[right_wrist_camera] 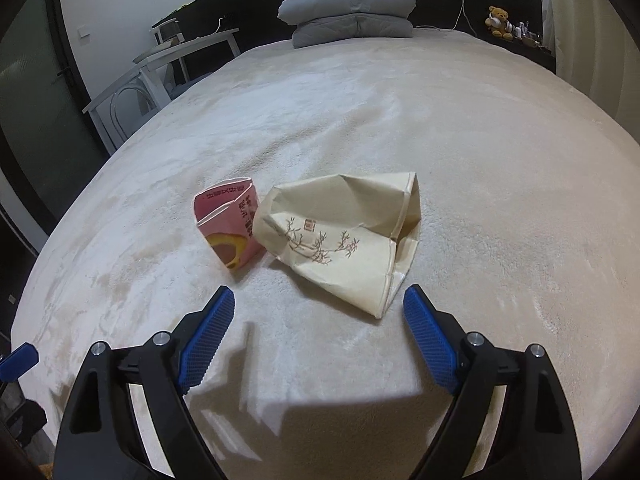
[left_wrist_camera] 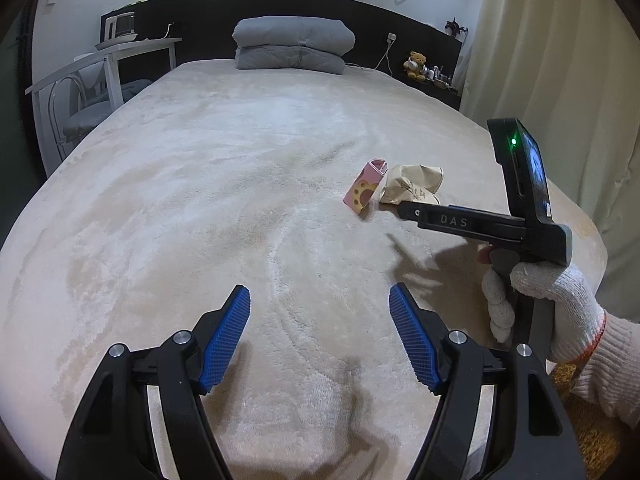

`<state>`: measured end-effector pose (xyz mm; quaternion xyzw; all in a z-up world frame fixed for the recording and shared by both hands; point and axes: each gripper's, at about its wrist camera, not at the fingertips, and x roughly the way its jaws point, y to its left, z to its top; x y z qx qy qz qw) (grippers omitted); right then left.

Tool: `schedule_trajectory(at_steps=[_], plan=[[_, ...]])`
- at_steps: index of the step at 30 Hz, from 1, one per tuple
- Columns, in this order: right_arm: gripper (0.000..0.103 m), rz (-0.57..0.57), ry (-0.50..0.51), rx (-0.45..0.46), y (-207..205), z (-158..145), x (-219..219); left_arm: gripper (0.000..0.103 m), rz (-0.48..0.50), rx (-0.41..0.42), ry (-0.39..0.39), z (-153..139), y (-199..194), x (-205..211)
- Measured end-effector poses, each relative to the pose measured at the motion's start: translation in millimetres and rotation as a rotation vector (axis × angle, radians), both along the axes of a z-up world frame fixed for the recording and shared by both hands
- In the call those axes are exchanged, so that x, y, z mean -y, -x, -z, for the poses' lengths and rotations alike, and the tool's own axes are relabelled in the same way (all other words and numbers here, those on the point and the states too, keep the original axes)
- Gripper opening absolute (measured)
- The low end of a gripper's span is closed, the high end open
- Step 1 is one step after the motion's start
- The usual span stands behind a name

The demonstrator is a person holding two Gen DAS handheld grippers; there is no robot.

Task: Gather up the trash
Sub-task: 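Grasp the beige paper bag with the right tool while the left tool grasps the pink cup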

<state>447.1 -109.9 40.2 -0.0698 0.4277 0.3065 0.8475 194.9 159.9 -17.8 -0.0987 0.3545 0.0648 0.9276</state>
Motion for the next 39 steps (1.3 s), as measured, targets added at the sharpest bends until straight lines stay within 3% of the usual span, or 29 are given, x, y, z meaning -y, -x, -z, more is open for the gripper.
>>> schedule_trajectory(at_steps=[18,21,39], plan=[[0.085,0.066,0.007,-0.025,-36.0,3.6,-22.2,0.071,0.017,-0.006,0.015,5.3,-8.0,-1.5],[0.081,0.057,0.001,-0.042,-37.9,4.5,-21.2,0.071,0.022,-0.013,0.012,7.1,-10.2,0.3],[0.080,0.000,-0.048,-0.035,-22.1,-28.9,32.1,0.071,0.010,0.001,0.019,7.7,-30.9,-2.4]])
